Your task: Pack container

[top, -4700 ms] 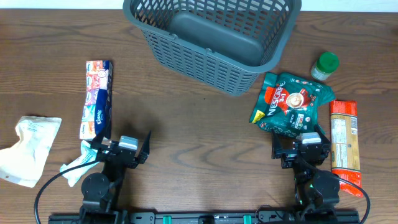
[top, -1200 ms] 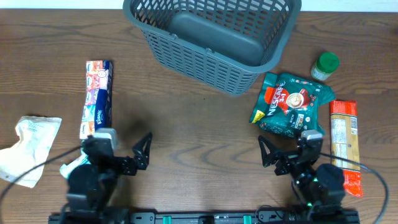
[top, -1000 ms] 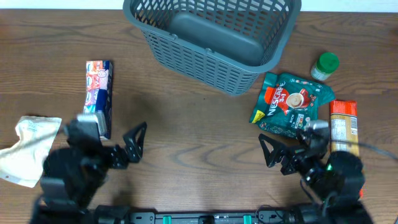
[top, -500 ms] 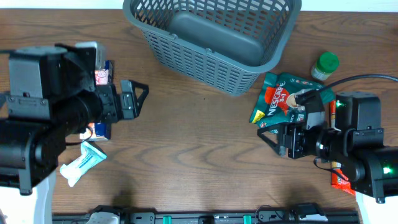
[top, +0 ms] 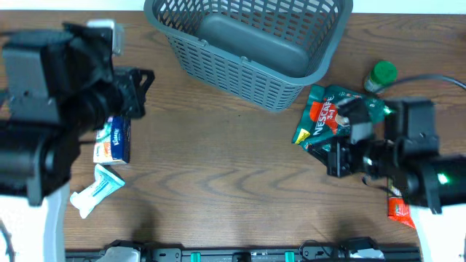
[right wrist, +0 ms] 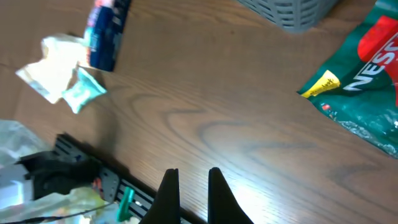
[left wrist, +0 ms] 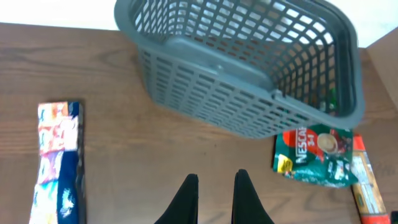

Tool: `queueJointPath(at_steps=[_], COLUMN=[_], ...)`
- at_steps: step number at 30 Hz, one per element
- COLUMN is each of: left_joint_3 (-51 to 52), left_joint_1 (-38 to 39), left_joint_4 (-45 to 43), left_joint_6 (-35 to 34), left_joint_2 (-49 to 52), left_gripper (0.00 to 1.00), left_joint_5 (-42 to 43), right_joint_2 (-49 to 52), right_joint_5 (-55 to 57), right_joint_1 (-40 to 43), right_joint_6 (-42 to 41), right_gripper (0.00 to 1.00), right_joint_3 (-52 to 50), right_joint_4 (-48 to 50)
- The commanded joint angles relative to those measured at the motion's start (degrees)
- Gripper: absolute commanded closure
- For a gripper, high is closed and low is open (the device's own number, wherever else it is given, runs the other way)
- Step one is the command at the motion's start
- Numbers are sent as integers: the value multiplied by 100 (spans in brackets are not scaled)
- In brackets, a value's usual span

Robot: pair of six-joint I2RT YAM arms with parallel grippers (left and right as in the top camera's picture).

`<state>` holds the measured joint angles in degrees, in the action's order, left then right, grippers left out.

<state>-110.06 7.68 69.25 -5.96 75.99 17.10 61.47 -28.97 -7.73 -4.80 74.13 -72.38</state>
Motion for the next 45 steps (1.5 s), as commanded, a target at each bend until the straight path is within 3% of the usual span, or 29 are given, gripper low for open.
queueJointPath(at_steps=[1, 11, 21, 28, 45], left_joint_3=[-55, -55, -55, -55, -55], left_joint_1=[61, 796, 859, 857, 831], left_joint_4=[-249, -1257, -2129, -2457, -2723], left_joint_6=[264, 1451, 2039, 2186, 2179], left_joint_2=[595, 1567, 1969, 2374, 3014], left_gripper=[95, 94, 95, 94, 94], left_joint_5=[63, -651, -688, -691, -688], right_joint_2=[579, 1869, 2111, 2109, 2109], right_joint_5=[376, 1255, 1558, 1578, 3464], right_joint_1=[-417, -1631, -1786, -1786, -1784], right_joint_6=[125, 131, 883, 1794, 2072], right_gripper=[99, 99, 99, 99, 98], right_joint_3=[70, 70, 72, 72, 70], right_joint_4=[317, 1707, 2052, 1969, 2288])
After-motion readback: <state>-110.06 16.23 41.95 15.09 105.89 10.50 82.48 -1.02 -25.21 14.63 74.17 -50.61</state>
